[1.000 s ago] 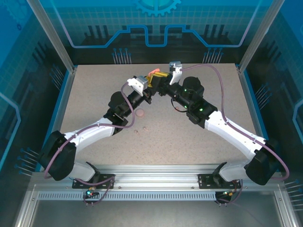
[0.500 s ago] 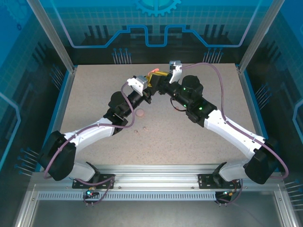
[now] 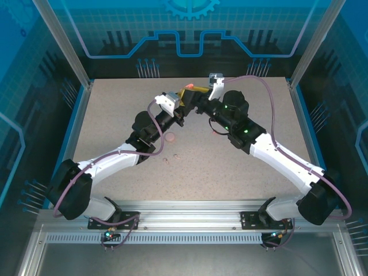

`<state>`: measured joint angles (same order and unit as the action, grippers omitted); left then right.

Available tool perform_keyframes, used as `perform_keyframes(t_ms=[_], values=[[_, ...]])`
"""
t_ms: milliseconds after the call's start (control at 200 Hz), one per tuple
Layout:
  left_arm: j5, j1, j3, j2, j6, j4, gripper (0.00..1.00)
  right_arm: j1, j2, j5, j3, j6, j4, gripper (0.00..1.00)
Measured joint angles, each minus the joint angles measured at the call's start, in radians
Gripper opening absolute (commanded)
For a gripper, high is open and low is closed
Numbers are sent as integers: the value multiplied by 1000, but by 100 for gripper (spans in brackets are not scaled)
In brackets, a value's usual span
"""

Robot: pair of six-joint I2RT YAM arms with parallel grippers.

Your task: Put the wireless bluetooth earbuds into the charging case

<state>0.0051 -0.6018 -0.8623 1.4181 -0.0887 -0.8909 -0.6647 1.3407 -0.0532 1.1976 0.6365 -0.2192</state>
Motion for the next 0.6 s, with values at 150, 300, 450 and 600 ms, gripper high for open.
perform_keyframes(t_ms=[150, 300, 450, 600], values=[[-1, -3, 0, -12, -6, -44, 0, 34, -55, 0, 8, 25, 100, 75], [-8, -3, 0, -31, -24, -76, 0, 137, -160, -10, 6, 83, 194, 77], [-13, -3, 1, -48, -44, -80, 0, 269, -205, -18, 21, 129, 345, 77], [-16, -3, 11, -69, -51, -81, 0, 308, -73, -19, 99, 117, 553, 75]])
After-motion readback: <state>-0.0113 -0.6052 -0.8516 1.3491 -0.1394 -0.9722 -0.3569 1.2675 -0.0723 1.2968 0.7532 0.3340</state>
